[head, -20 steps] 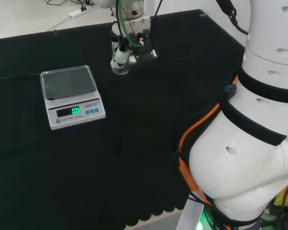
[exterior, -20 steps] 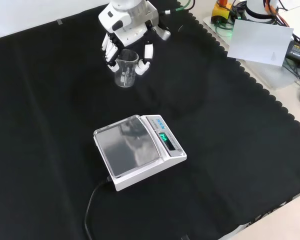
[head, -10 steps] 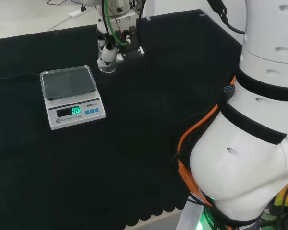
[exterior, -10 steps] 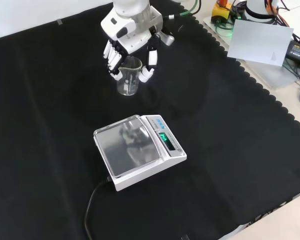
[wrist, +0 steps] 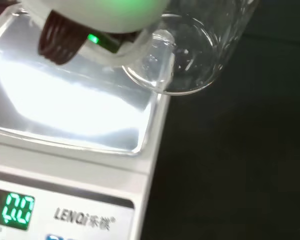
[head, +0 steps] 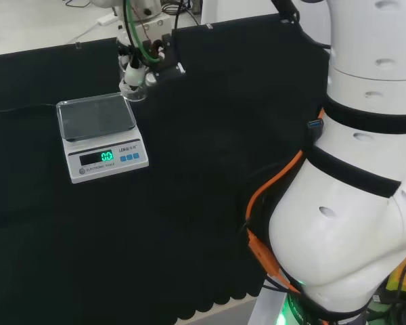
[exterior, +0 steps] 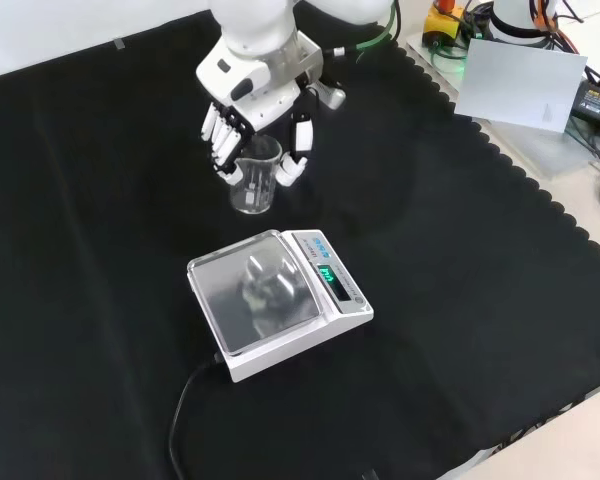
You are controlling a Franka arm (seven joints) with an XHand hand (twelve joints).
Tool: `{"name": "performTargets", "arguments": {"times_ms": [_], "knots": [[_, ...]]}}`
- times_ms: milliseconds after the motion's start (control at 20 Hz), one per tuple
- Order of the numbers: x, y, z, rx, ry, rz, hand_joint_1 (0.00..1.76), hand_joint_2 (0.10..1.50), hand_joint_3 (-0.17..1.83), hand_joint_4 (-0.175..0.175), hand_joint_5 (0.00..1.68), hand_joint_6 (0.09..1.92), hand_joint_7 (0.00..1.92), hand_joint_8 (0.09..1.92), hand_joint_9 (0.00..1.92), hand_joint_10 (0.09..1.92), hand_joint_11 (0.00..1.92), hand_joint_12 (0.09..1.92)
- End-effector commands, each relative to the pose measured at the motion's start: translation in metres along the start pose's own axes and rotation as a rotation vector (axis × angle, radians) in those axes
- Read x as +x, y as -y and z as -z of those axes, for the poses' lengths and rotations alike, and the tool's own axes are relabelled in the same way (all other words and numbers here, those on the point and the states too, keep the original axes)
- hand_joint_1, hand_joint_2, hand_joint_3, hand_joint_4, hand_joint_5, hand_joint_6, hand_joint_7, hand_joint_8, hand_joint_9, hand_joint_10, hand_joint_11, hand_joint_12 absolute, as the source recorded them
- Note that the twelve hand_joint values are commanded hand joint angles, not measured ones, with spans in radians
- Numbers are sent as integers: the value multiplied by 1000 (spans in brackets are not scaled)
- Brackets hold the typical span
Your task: Put the beaker on the electronic balance.
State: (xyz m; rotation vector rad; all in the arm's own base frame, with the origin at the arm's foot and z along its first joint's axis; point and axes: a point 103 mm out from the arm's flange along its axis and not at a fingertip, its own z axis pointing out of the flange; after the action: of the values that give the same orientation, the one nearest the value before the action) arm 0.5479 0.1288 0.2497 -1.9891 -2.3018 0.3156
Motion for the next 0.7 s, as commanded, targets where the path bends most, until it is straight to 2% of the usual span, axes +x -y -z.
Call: {"name": "performTargets", "arguments": {"times_ms": [50, 700], "knots": [[28, -20, -2, 17, 24, 61, 1193, 594, 777, -107, 721, 1126, 955, 999, 1081, 798, 793, 1216], [53, -68, -31, 70, 45, 96, 1193, 593, 777, -110, 729, 1119, 956, 997, 1081, 805, 795, 1214]]}}
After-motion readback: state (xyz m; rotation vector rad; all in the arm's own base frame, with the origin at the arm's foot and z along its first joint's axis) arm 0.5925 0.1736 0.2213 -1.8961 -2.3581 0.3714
